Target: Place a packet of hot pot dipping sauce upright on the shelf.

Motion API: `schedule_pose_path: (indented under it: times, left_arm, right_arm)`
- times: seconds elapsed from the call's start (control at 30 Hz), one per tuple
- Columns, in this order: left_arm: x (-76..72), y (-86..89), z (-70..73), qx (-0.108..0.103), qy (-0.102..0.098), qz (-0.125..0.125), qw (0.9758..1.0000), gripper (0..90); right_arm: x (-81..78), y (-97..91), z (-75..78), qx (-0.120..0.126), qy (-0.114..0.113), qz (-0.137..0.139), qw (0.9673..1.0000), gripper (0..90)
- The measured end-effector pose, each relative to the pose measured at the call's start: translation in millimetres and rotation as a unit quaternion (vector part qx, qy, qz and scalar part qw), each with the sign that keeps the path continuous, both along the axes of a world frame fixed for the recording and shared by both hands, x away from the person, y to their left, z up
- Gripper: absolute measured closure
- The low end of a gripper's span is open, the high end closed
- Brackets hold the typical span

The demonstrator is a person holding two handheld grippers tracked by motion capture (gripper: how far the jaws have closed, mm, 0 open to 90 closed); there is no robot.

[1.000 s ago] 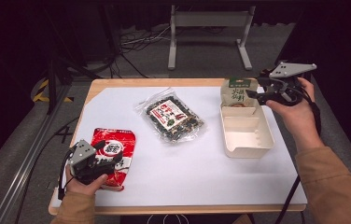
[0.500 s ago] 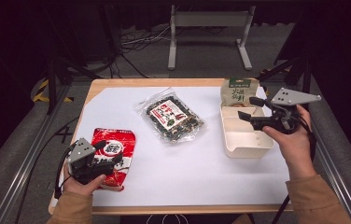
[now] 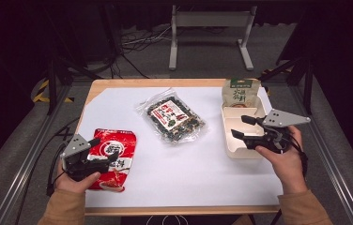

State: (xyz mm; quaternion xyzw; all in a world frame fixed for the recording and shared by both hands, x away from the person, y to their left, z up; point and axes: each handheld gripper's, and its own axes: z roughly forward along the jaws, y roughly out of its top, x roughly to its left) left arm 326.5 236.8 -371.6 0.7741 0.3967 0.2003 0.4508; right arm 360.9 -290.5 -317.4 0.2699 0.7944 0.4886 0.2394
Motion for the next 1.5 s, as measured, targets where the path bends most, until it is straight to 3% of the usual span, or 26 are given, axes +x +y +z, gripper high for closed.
schedule_pose_path:
  times: [0.17,0.4,0.8,0.93,1.03,1.33,1.5]
  left_arm:
    - [6.9,5.1,5.9,0.009,0.015,0.001,0.9998,17.1]
    - [27.4,22.1,10.1,0.03,0.033,0.013,0.9989,17.2]
    - [64.8,44.3,-3.6,0.049,0.07,-0.001,0.9964,20.7]
    - [71.2,45.8,-6.3,0.047,0.073,0.01,0.9962,20.7]
    - [80.5,50.5,-8.6,0.037,0.067,0.036,0.9964,20.7]
    - [100.4,58.2,-18.4,0.006,0.075,0.035,0.9965,21.6]
    - [111.7,59.6,-24.3,0.0,0.086,0.032,0.9958,21.5]
  right_arm:
    - [-1.6,2.2,-3.3,0.0,0.006,0.008,0.9999,37.4]
    - [-5.2,9.4,-8.9,-0.013,0.019,0.032,0.9992,40.1]
    - [-7.2,17.1,-21.3,-0.013,0.035,0.073,0.9966,46.9]
    - [-7.5,17.6,-22.2,-0.001,0.042,0.083,0.9956,45.8]
    - [-7.9,19.4,-23.9,0.002,0.05,0.093,0.9944,46.1]
    - [-7.5,22.0,-27.0,0.002,0.054,0.094,0.9941,45.8]
    - [-8.3,24.3,-27.4,0.001,0.053,0.099,0.9937,45.6]
